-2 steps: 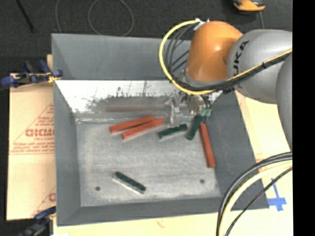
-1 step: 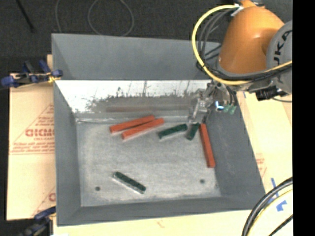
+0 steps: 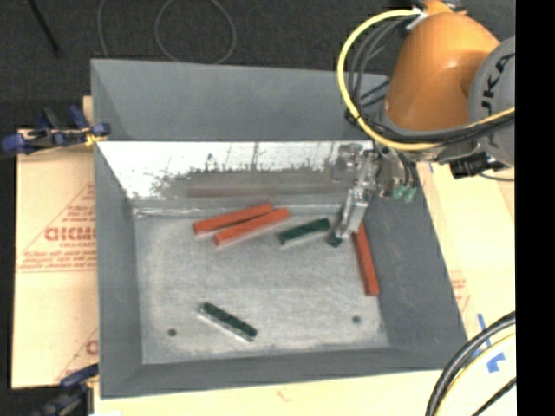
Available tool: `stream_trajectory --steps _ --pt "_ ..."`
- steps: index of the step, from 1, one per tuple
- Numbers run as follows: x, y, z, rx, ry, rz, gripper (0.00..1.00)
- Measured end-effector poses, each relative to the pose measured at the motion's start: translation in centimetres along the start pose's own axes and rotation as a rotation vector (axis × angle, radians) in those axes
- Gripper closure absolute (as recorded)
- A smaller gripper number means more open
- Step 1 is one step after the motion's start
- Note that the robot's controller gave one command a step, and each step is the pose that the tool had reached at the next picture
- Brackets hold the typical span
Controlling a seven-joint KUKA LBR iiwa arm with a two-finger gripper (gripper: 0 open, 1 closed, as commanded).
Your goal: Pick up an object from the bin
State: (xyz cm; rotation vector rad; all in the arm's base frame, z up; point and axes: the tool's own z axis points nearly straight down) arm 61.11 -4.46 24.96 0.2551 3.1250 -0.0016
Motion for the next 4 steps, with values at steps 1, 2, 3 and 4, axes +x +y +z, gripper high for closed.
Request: stream_trajectory --steps 1,2,3,4 --pt "-2.1 7.0 -1.1 -0.004 -0.003 -0.081 0.0" --pt "-1.3 0.1 7.4 0.003 0.01 -0.08 0.0" --pt "-2.9 0.7 18.4 0.001 0.008 -0.086 0.0" --pt "-3.2 0.7 17.8 0.0 0.001 -0.087 1.0"
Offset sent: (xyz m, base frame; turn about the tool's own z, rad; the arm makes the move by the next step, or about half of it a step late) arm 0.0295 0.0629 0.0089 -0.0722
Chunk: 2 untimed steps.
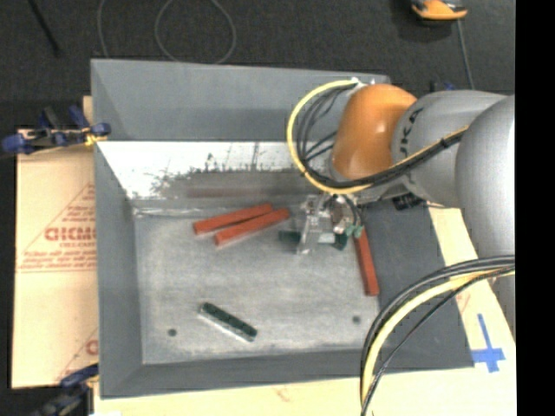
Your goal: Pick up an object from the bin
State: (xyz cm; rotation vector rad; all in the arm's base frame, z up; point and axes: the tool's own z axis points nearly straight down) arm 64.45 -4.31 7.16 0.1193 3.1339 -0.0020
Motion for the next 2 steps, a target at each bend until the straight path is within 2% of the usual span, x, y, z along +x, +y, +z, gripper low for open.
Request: stream_trajectory --steps 1,2 --pt "0.4 -0.6 -12.8 -0.002 -0.008 0.036 1.0" --pt "-0.8 0.9 -20.8 0.0 -0.006 -0.276 1.0"
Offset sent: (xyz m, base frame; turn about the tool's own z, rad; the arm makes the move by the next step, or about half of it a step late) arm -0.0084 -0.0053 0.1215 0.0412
